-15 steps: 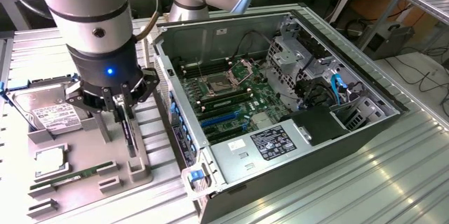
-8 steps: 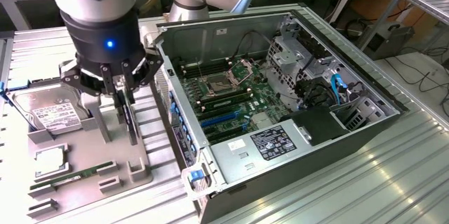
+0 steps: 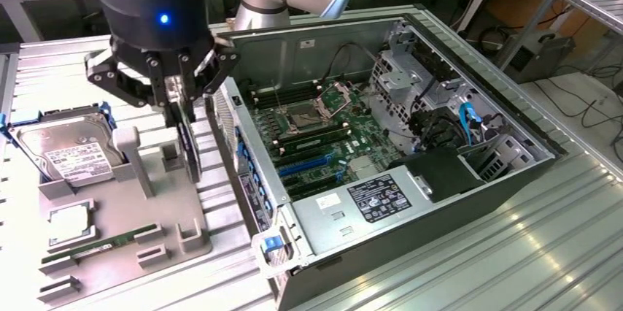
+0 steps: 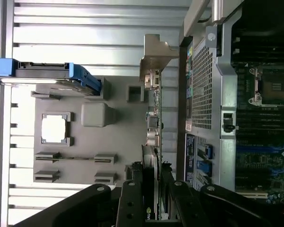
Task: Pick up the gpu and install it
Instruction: 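Pick up the gpu and move the gpu toward the slot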
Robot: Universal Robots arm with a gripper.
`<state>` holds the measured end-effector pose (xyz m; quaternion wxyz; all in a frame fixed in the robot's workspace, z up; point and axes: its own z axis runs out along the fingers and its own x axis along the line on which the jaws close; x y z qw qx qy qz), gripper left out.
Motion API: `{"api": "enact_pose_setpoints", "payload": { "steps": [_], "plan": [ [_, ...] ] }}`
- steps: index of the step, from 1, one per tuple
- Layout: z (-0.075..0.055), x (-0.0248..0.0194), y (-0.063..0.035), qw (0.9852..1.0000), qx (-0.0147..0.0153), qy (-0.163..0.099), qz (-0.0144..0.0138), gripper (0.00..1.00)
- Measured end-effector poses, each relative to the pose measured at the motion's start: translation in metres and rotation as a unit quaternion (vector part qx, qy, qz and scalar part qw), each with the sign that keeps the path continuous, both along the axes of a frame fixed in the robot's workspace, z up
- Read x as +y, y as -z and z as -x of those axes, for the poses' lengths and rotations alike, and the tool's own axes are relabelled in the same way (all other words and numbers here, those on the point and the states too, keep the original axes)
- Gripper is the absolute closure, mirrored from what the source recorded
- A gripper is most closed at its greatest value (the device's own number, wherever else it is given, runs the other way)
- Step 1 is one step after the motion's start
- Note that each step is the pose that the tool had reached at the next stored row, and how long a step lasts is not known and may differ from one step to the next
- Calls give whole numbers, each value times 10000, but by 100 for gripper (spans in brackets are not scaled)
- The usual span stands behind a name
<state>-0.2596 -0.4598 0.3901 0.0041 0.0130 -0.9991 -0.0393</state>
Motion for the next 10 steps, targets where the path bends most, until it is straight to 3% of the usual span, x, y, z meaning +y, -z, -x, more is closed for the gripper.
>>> {"api": "enact_pose_setpoints", "payload": {
  "steps": [6,10],
  "plan": [
    [-267,-23,-303,10000,45,0,-49,74],
    [-449,-28,-395,9999,68,-1,-76,74]
  ]
}}
